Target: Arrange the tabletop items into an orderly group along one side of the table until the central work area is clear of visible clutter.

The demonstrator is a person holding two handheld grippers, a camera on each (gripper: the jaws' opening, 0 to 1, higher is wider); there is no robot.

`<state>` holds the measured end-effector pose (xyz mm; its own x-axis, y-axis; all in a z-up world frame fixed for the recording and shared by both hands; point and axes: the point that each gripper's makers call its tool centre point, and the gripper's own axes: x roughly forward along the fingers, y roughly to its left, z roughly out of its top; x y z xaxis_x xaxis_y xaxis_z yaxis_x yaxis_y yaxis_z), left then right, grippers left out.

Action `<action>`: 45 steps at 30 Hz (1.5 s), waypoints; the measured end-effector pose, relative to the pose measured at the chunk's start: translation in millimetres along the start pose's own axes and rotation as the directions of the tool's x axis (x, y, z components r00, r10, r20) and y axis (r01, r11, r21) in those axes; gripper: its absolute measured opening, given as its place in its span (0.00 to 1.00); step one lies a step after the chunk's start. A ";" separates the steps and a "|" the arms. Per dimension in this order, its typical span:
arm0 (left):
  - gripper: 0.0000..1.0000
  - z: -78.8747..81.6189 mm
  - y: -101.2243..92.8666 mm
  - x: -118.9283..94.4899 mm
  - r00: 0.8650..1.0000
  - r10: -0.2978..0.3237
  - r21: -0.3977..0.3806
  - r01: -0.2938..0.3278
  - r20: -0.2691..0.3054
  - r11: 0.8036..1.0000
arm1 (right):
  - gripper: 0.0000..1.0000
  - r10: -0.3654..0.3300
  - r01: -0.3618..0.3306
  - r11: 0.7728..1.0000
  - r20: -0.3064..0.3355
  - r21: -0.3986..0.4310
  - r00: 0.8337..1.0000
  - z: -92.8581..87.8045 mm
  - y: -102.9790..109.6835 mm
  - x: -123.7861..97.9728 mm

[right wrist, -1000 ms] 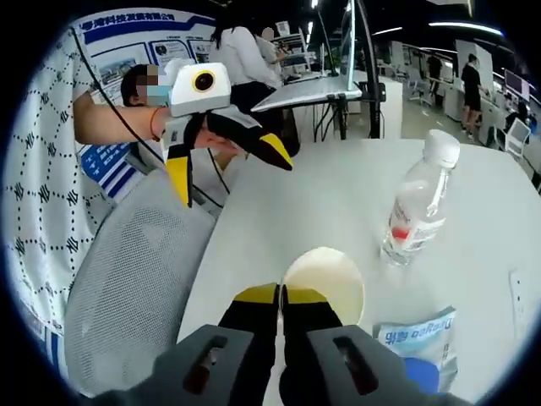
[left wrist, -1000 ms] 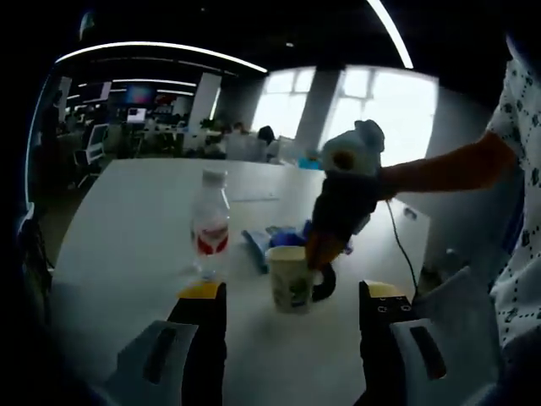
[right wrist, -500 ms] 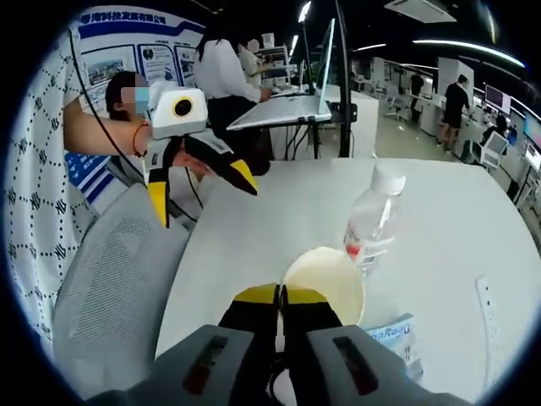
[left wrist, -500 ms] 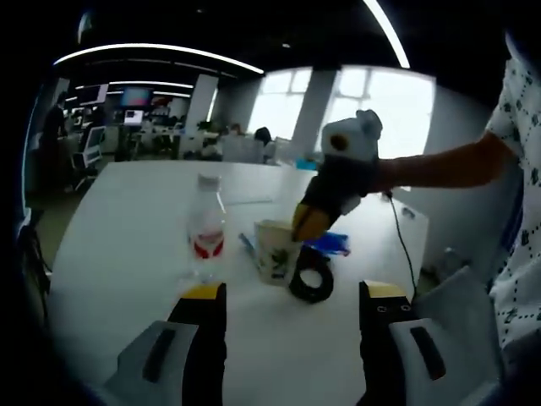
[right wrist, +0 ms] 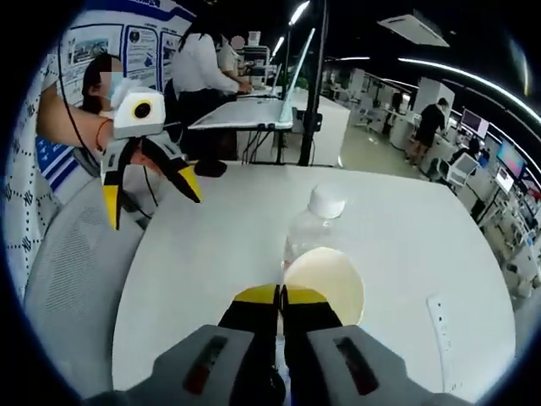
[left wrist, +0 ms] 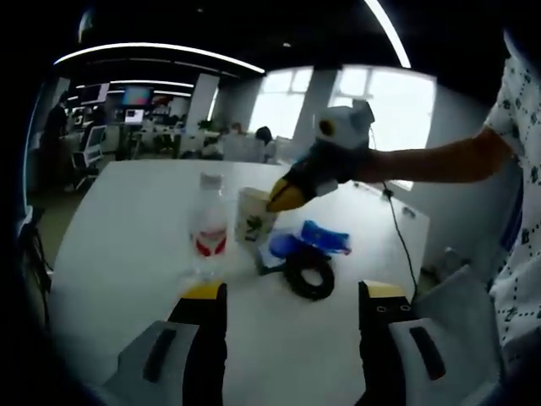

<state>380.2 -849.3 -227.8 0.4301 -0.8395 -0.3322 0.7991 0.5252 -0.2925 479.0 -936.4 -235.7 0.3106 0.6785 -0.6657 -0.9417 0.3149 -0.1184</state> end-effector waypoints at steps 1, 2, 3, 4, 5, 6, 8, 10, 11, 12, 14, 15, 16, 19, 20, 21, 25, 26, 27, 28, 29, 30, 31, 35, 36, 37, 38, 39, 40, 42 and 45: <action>0.59 -0.3 0.0 -0.4 1.000 0.001 0.000 -0.001 -0.002 1.000 | 0.00 -0.002 0.002 1.000 -0.003 -0.006 1.000 -0.3 -1.2 1.7; 0.59 -0.4 0.4 -0.8 1.000 0.002 -0.001 -0.002 -0.002 1.000 | 0.00 -0.003 0.003 1.000 -0.013 -0.015 1.000 -1.6 -1.6 3.1; 0.59 -0.5 1.4 -1.6 1.000 0.004 -0.002 -0.004 0.000 1.000 | 0.00 -0.016 0.015 0.999 -0.029 -0.038 0.999 -4.2 -4.7 5.5; 0.59 -0.7 2.1 -2.0 1.000 0.006 -0.003 -0.006 0.000 1.000 | 0.00 -0.016 0.014 0.999 -0.033 -0.050 0.999 -4.9 -5.3 7.4; 0.59 -1.2 2.7 -2.3 1.000 0.007 -0.003 -0.007 -0.002 1.000 | 0.00 -0.009 0.006 0.998 -0.041 -0.067 0.999 -7.2 -5.4 10.5; 0.59 -2.0 3.1 -2.7 1.000 0.007 -0.003 -0.008 -0.005 1.000 | 0.00 -0.009 0.005 0.996 -0.057 -0.084 0.998 -10.6 -6.4 12.3; 0.59 -2.0 4.0 -3.6 1.000 0.011 -0.006 -0.011 -0.002 1.000 | 0.00 -0.009 0.002 0.995 -0.066 -0.102 0.998 -14.6 -7.2 17.5; 0.59 -3.9 5.5 -4.2 1.000 0.014 -0.008 -0.014 -0.007 1.000 | 0.00 -0.007 -0.003 0.992 -0.085 -0.123 0.996 -19.4 -7.4 21.1; 0.59 -4.7 6.1 -4.5 1.000 0.016 -0.008 -0.016 -0.008 1.000 | 0.00 -0.009 -0.002 0.992 -0.087 -0.129 0.996 -20.5 -8.1 22.8; 0.59 -4.7 6.5 -4.9 1.000 0.017 -0.011 -0.017 -0.006 1.000 | 0.00 -0.002 -0.009 0.992 -0.086 -0.126 0.996 -21.7 -9.2 24.9; 0.59 -5.0 6.9 -5.5 1.000 0.019 -0.012 -0.019 -0.006 1.000 | 0.00 0.004 -0.015 0.992 -0.088 -0.125 0.996 -23.8 -8.9 27.1; 0.59 -5.8 7.4 -5.9 1.000 0.021 -0.011 -0.021 -0.009 1.000 | 0.00 0.003 -0.015 0.992 -0.091 -0.124 0.996 -25.1 -10.1 28.3; 0.59 -5.9 7.8 -6.1 1.000 0.022 -0.016 -0.022 -0.008 1.000 | 0.00 0.009 -0.020 0.993 -0.091 -0.119 0.996 -26.8 -11.2 30.0; 0.59 -7.2 8.6 -6.5 1.000 0.025 -0.017 -0.025 -0.010 1.000 | 0.00 0.014 -0.025 0.993 -0.098 -0.119 0.995 -30.9 -13.2 33.5; 0.59 -7.4 8.7 -6.6 1.000 0.026 -0.018 -0.026 -0.010 0.999 | 0.00 0.019 -0.030 0.993 -0.100 -0.116 0.995 -32.7 -13.0 35.1; 0.59 -7.6 8.8 -6.7 1.000 0.027 -0.019 -0.027 -0.010 0.999 | 0.00 0.020 -0.031 0.993 -0.100 -0.117 0.995 -33.7 -13.0 36.1; 0.59 -8.8 9.3 -7.3 0.999 0.030 -0.022 -0.030 -0.012 0.999 | 0.00 0.030 -0.043 0.992 -0.107 -0.118 0.994 -37.8 -12.0 41.4; 0.59 -9.2 9.6 -7.5 0.999 0.031 -0.023 -0.031 -0.012 0.999 | 0.00 0.032 -0.044 0.992 -0.107 -0.116 0.994 -38.1 -11.5 42.0; 0.59 -9.4 10.0 -7.8 0.999 0.031 -0.023 -0.032 -0.013 0.999 | 0.00 0.037 -0.049 0.992 -0.108 -0.114 0.993 -38.9 -10.6 43.6; 0.59 -9.4 10.0 -8.0 0.999 0.031 -0.024 -0.032 -0.012 0.999 | 0.00 0.038 -0.051 0.992 -0.112 -0.113 0.993 -39.9 -10.4 44.5; 0.58 -9.4 9.9 -8.2 0.999 0.032 -0.024 -0.032 -0.013 0.999 | 0.00 0.037 -0.050 0.992 -0.113 -0.116 0.993 -40.2 -10.1 45.2; 0.58 -9.9 10.0 -8.3 0.999 0.032 -0.025 -0.032 -0.015 0.999 | 0.00 0.040 -0.053 0.992 -0.109 -0.115 0.993 -39.8 -9.8 46.1; 0.58 -10.1 10.1 -8.3 0.999 0.032 -0.026 -0.033 -0.015 0.999 | 0.00 0.045 -0.057 0.992 -0.112 -0.111 0.993 -40.7 -8.9 47.1; 0.58 -9.9 10.1 -8.7 0.999 0.033 -0.027 -0.034 -0.014 0.999 | 0.00 0.047 -0.060 0.993 -0.123 -0.106 0.991 -44.1 -6.0 48.8; 0.58 -10.0 10.2 -8.8 0.999 0.034 -0.028 -0.034 -0.014 0.999 | 0.00 0.047 -0.060 0.993 -0.120 -0.106 0.992 -43.4 -5.0 48.3; 0.58 -10.2 10.7 -9.1 0.999 0.035 -0.027 -0.036 -0.015 0.999 | 0.00 0.050 -0.062 0.993 -0.116 -0.100 0.992 -42.3 -3.3 48.2; 0.58 -10.4 10.9 -9.2 0.999 0.036 -0.028 -0.036 -0.016 0.999 | 0.00 0.052 -0.063 0.993 -0.113 -0.098 0.992 -41.7 -2.4 48.3; 0.58 -10.6 11.0 -9.3 0.999 0.036 -0.029 -0.036 -0.017 0.999 | 0.00 0.049 -0.061 0.993 -0.113 -0.101 0.992 -41.6 -1.3 48.4; 0.58 -10.6 11.1 -9.5 0.999 0.036 -0.029 -0.036 -0.016 0.999 | 0.00 0.050 -0.062 0.993 -0.115 -0.102 0.992 -41.7 -0.6 48.5; 0.58 -11.3 11.7 -9.8 0.999 0.038 -0.030 -0.039 -0.017 0.999 | 0.00 0.055 -0.068 0.993 -0.121 -0.100 0.991 -43.1 2.1 48.9; 0.58 -11.8 11.5 -10.2 0.999 0.038 -0.030 -0.038 -0.018 0.999 | 0.00 0.058 -0.070 0.993 -0.121 -0.097 0.991 -44.5 2.3 50.2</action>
<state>380.1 -833.1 -238.3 0.4522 -0.8164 -0.3592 0.7693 0.5608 -0.3061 486.7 -931.2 -302.2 0.2374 0.6104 -0.7557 -0.9693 0.2005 -0.1425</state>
